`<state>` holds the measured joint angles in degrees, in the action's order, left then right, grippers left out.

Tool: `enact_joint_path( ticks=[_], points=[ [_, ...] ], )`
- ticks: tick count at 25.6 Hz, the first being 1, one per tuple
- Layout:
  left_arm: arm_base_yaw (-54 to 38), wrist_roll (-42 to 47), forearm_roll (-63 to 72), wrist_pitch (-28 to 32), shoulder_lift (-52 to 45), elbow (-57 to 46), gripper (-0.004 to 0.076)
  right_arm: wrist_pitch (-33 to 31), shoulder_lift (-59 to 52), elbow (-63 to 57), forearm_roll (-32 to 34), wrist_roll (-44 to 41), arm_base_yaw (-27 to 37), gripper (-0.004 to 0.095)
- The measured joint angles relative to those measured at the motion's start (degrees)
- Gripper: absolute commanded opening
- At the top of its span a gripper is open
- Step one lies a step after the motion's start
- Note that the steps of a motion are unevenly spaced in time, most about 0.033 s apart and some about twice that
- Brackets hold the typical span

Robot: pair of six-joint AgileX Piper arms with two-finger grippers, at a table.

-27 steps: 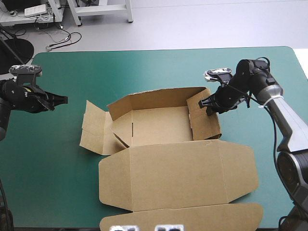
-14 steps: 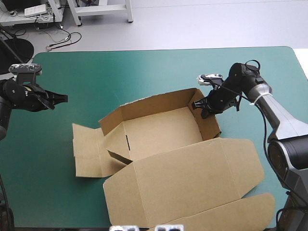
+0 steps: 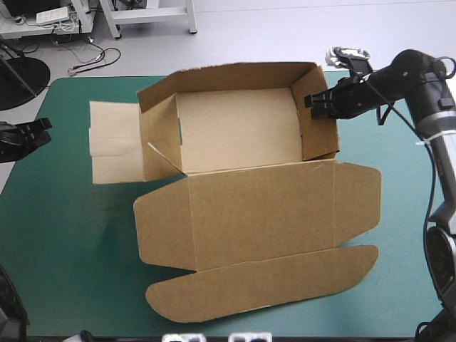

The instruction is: Fold the box

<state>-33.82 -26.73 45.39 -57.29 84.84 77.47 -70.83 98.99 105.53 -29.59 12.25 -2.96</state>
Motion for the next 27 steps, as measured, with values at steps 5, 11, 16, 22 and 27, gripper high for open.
enact_joint_path(
  ticks=[5,11,16,22,27],
  points=[
    [-2.21,-9.78,22.60,-9.59,6.26,0.00,0.0001,-0.88,-5.14,2.44,-4.00,0.00,2.82,-0.0015],
    [2.24,-13.21,33.00,-11.04,8.38,0.00,0.0001,-1.26,-8.54,3.14,-6.39,0.18,2.87,-0.0015],
    [13.39,-14.00,35.20,-11.63,6.92,0.05,0.0001,-1.26,-8.84,3.31,-8.02,0.18,2.87,-0.0014],
    [16.82,-14.17,35.59,-11.63,2.38,0.05,0.0001,-1.26,-8.84,3.31,-6.09,0.19,3.10,-0.0014],
    [18.80,-14.25,35.54,-12.13,-1.97,0.05,0.0001,-0.90,-8.84,3.31,-6.08,0.24,3.12,-0.0014]
  ],
)
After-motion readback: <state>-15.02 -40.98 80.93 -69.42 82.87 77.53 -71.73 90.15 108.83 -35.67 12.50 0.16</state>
